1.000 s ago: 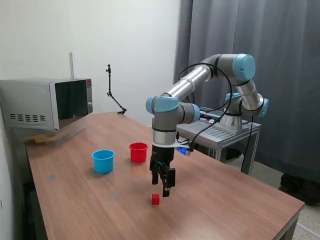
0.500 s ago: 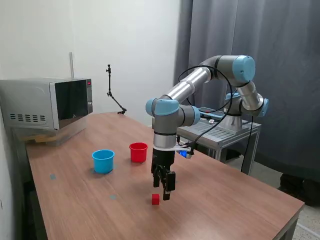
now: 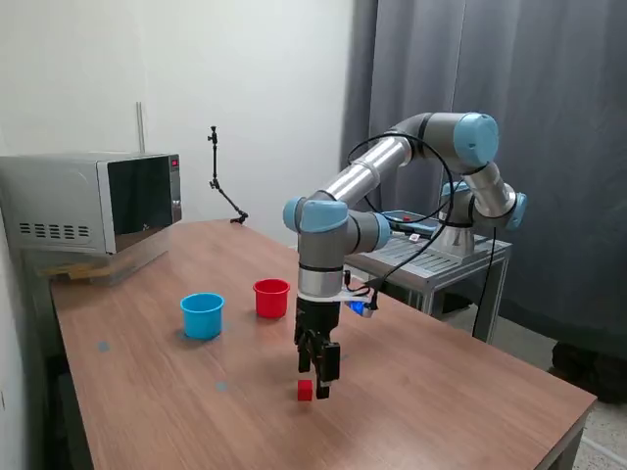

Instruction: Place red objects in the red bin, and blue objects in the blue bin.

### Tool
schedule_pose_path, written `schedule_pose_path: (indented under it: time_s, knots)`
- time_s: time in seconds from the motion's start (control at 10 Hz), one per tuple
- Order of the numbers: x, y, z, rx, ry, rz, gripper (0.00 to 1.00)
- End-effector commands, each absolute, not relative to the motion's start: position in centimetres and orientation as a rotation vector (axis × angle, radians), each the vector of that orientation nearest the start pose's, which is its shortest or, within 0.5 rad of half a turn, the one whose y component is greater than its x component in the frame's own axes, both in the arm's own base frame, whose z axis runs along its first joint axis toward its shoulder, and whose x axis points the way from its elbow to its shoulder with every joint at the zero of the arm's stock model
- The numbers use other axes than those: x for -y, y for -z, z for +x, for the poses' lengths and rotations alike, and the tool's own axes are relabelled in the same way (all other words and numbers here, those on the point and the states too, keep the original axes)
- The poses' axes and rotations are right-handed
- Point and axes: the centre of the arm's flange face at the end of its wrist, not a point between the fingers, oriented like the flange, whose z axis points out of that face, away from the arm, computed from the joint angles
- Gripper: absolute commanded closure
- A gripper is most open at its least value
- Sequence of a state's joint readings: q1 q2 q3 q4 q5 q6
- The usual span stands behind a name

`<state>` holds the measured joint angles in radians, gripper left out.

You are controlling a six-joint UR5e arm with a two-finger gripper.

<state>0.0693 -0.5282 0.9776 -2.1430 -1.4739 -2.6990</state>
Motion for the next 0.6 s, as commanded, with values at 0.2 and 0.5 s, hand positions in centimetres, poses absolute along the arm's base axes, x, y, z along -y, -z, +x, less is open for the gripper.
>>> schedule_pose_path:
  time_s: [0.2, 0.5]
  knots:
    - [19.86, -11.54, -81.98, -2.708, 0.024, -1.852, 0.00]
    - [19.81, -11.46, -81.90, -2.710, 0.028, -1.827, 0.00]
